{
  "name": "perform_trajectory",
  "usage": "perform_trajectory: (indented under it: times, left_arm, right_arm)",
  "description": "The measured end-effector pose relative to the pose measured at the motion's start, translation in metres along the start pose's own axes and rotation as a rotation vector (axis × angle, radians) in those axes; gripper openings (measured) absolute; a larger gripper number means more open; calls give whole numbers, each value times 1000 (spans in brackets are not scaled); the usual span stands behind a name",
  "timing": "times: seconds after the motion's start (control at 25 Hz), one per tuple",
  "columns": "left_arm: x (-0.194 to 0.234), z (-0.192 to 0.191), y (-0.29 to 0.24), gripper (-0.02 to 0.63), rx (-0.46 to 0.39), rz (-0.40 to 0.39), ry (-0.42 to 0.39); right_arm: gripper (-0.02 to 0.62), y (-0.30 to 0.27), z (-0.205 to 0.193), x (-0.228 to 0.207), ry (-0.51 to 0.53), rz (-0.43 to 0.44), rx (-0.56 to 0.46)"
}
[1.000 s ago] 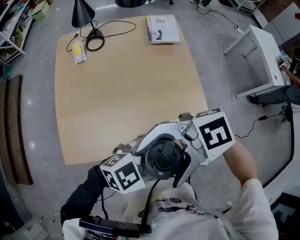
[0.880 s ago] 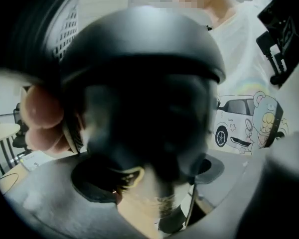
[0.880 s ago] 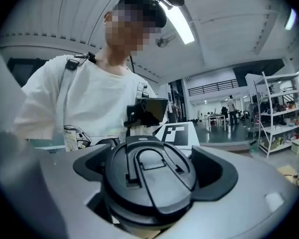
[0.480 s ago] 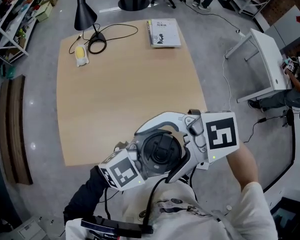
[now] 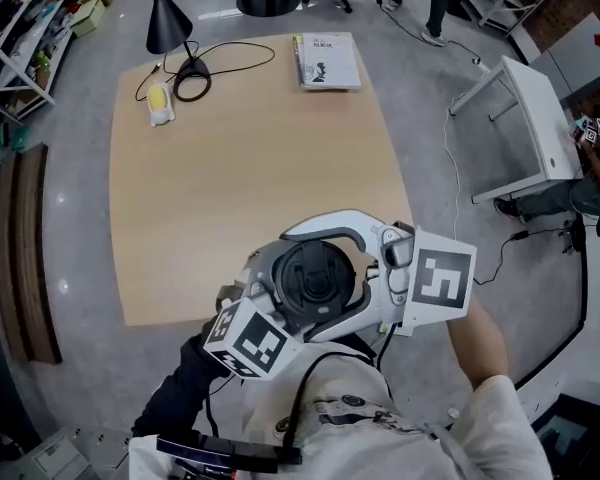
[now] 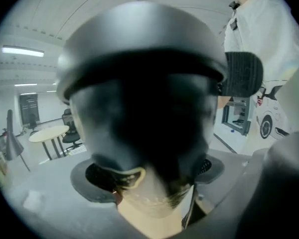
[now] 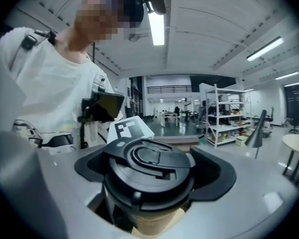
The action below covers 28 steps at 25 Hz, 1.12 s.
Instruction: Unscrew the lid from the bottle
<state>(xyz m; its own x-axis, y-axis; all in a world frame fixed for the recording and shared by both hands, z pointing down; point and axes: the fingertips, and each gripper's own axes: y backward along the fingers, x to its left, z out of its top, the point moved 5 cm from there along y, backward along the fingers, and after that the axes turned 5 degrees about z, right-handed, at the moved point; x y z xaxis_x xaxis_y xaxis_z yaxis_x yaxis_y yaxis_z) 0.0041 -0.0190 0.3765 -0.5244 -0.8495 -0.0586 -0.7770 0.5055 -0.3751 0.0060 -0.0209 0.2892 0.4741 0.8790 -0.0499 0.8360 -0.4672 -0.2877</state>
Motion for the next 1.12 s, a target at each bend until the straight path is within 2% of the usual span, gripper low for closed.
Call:
perform_trajectory:
  times: [0.12, 0.2, 0.28, 0.32, 0.4, 0.44, 0.52, 0.6, 0.64, 0.72, 0.84, 0.96, 1.04, 1.12]
  left_arm:
    - [-26, 3, 3, 416, -48, -196, -66]
    - [-40, 5, 3, 416, -75, -306, -81]
    - [-44, 7, 3, 416, -95, -344, -62]
    - [-43, 7, 3, 416, -102, -336, -46]
    - [-35, 6, 2, 416, -105, -274, -6]
    - [-28, 4, 3, 416, -104, -227, 22]
    - [-8, -2, 8, 416, -104, -113, 87]
    - [13, -10, 15, 417, -102, 28, 138]
    - [24, -14, 20, 417, -99, 107, 155]
    - [45, -21, 28, 417, -92, 271, 189]
    - [74, -27, 43, 416, -83, 514, 256]
    - [97, -31, 63, 416, -81, 750, 300]
    - [106, -31, 71, 416, -69, 843, 298]
    - [111, -30, 75, 416, -45, 881, 287]
  right_arm:
    - [485, 5, 3, 21, 18, 242, -34]
    - [485, 9, 11, 29, 26, 359, -68]
    - [485, 13, 15, 28, 24, 382, -91]
    - [485, 17, 15, 23, 11, 352, -112]
    - [485, 26, 24, 5, -30, 197, -198]
    - [485, 32, 32, -8, -43, 72, -248]
    - [485, 54, 33, -33, -59, -254, -314]
    - [485, 79, 19, -51, -58, -596, -316]
    - [485, 90, 11, -57, -50, -742, -305]
    - [485, 107, -2, -61, -50, -961, -301]
    - [485, 128, -17, -56, -87, -1167, -348]
    - [485, 145, -34, -51, -130, -1277, -383]
    - [485, 153, -46, -48, -144, -1319, -364]
    - [485, 158, -54, -45, -138, -1349, -321]
